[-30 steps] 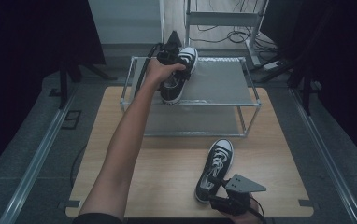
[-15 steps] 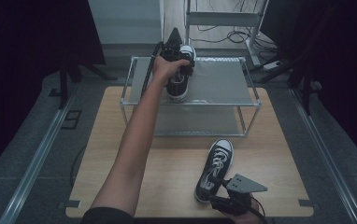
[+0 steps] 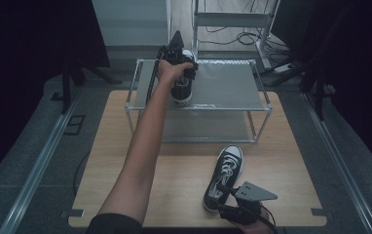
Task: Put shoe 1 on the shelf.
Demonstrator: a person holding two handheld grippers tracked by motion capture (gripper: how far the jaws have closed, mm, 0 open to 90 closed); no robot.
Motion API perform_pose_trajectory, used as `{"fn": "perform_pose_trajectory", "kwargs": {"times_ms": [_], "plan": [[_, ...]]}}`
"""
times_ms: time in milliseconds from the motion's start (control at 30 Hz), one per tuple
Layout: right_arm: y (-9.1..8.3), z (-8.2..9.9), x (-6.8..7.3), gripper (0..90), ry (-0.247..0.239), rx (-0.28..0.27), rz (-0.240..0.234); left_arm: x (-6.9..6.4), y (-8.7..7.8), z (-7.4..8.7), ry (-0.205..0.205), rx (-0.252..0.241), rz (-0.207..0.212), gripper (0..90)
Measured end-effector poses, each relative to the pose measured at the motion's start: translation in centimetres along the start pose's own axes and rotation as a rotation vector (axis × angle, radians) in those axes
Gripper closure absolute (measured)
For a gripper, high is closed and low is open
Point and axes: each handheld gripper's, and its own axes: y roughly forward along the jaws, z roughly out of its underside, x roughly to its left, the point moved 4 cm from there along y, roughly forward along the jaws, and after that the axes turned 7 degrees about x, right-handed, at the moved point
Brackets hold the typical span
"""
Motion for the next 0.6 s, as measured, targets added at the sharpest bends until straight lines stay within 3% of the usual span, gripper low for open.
{"fn": "perform_pose_trajectory", "kwargs": {"times_ms": [467, 600], "plan": [[0.2, 0.1, 0.0, 46.3, -0.001, 0.005, -0.004, 0.3, 1.1, -0.3, -0.023, 0.037, 0.002, 11.2], [0.3, 0.2, 0.0, 46.3, 0.001, 0.008, -0.007, 0.2, 0.9, -0.4, -0.042, 0.019, 0.031, 8.5]]}}
